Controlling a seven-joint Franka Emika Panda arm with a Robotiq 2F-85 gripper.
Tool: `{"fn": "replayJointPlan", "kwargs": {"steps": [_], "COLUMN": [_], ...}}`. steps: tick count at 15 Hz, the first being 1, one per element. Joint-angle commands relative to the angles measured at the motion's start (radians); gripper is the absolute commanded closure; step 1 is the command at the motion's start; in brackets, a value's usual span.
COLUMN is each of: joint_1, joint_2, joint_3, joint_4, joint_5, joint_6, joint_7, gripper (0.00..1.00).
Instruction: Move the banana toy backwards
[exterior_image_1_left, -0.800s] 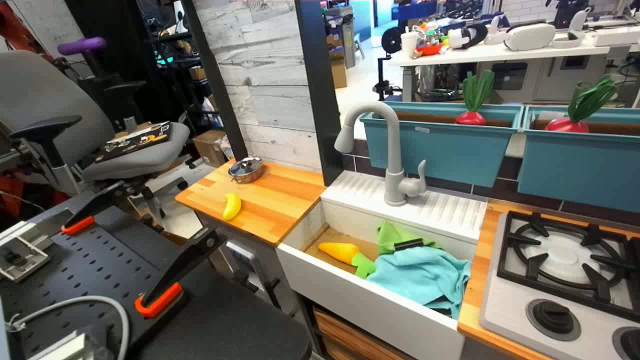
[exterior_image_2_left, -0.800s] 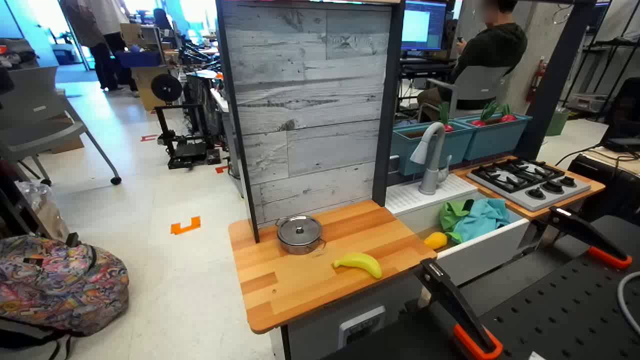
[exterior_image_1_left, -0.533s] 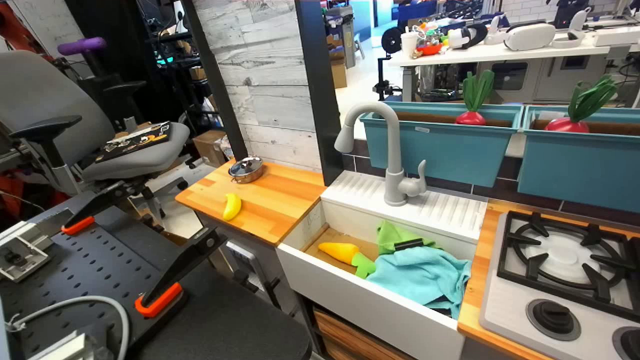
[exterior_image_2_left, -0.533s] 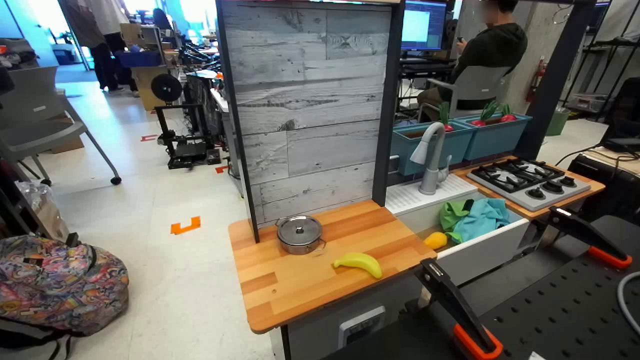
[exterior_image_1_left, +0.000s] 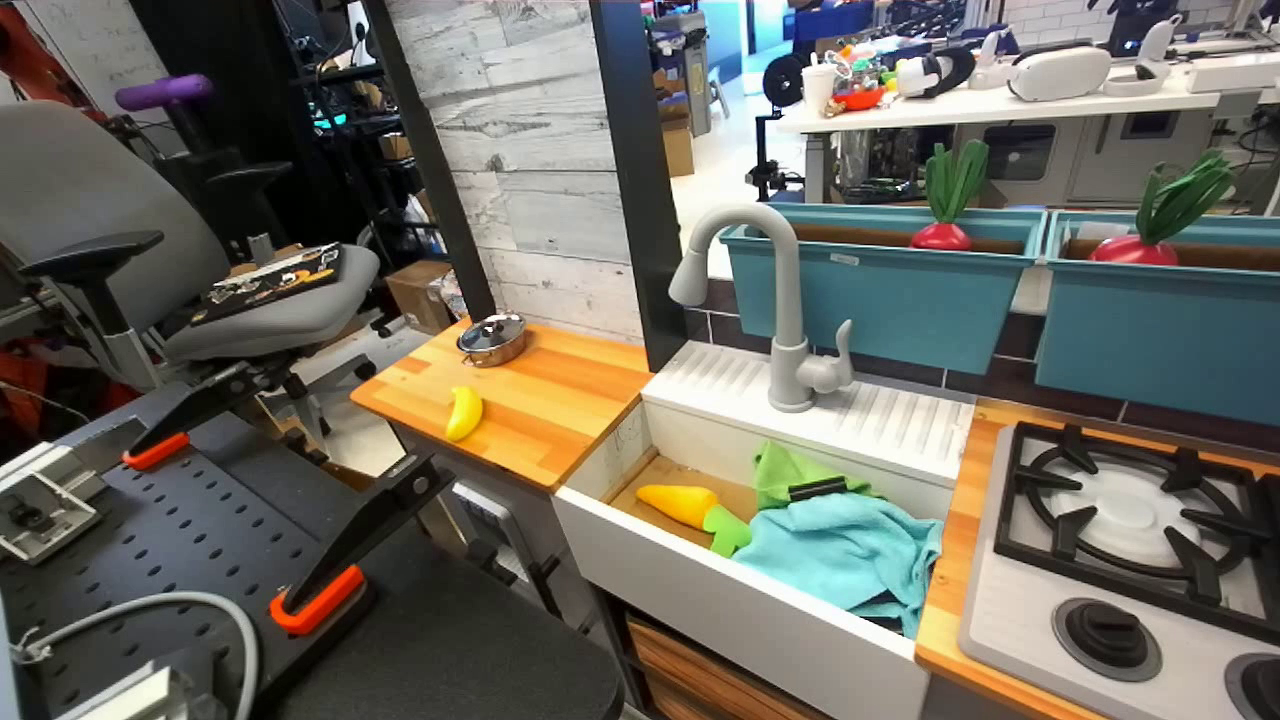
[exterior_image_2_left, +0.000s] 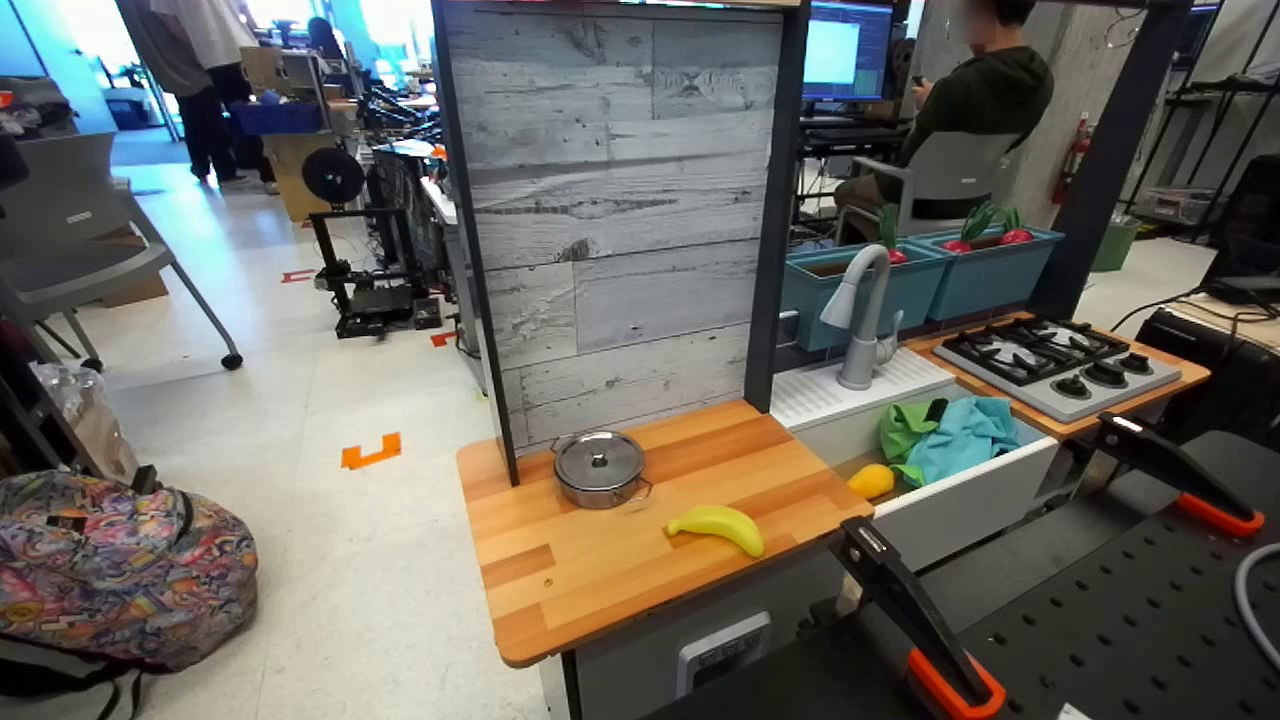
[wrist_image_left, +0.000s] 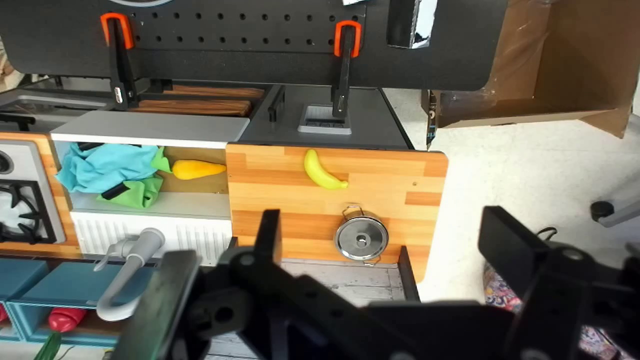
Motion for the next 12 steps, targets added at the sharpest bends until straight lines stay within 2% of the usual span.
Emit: {"fn": "replayJointPlan", "kwargs": {"steps": [1, 5, 7, 12], "joint_1": [0.007, 0.007, -0.013, -0.048], "joint_2": [0.002, 0.002, 0.049, 0.239], "joint_3": [-0.007, -0.007, -0.010, -0.066], "joint_4": [0.002, 0.002, 0.000, 0.037], "joint_5": [-0.006, -0.006, -0.046, -0.137], "joint_6": [-0.002, -0.002, 0.039, 0.157], "joint_7": [0.005, 0.005, -0.027, -0.155], "gripper": [0.00, 0.00, 0.00, 0.00]}}
